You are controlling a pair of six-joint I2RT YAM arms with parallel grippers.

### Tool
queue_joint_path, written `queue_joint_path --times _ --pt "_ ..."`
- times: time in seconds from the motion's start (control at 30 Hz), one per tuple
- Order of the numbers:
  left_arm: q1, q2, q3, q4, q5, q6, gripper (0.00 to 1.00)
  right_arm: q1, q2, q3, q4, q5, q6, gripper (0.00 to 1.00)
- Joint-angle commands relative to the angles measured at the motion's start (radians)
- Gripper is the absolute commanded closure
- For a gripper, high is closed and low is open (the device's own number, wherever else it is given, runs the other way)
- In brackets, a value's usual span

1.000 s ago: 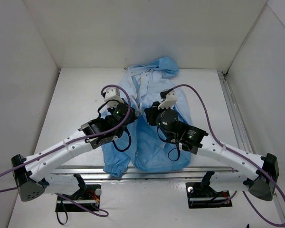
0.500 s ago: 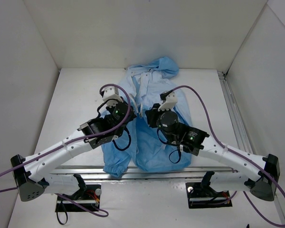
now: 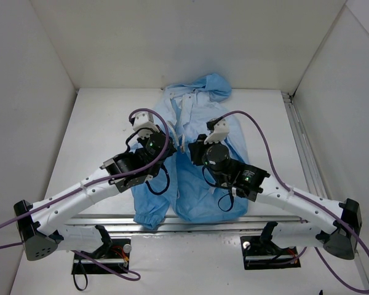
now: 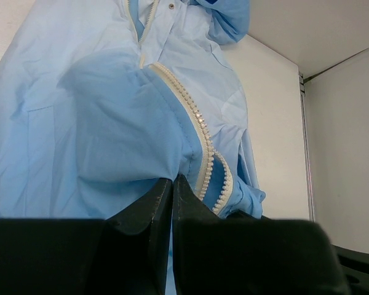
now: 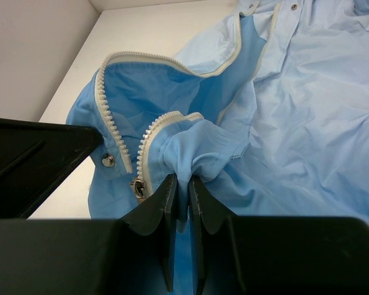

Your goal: Zip up the jacket

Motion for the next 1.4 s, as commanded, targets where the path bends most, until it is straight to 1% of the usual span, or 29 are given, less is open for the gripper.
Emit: queue_joint_path --times 0.0,1.37 --pt "-0.004 -0.027 0.044 0.060 -0.014 0.011 1.00 0.012 0.010 0.054 0.072 0.040 0.003 1.00" --pt "-0.004 -0.025 0.032 0.058 0.003 0.012 1.00 0.003 0.012 0.081 0.070 0.059 0.008 1.00"
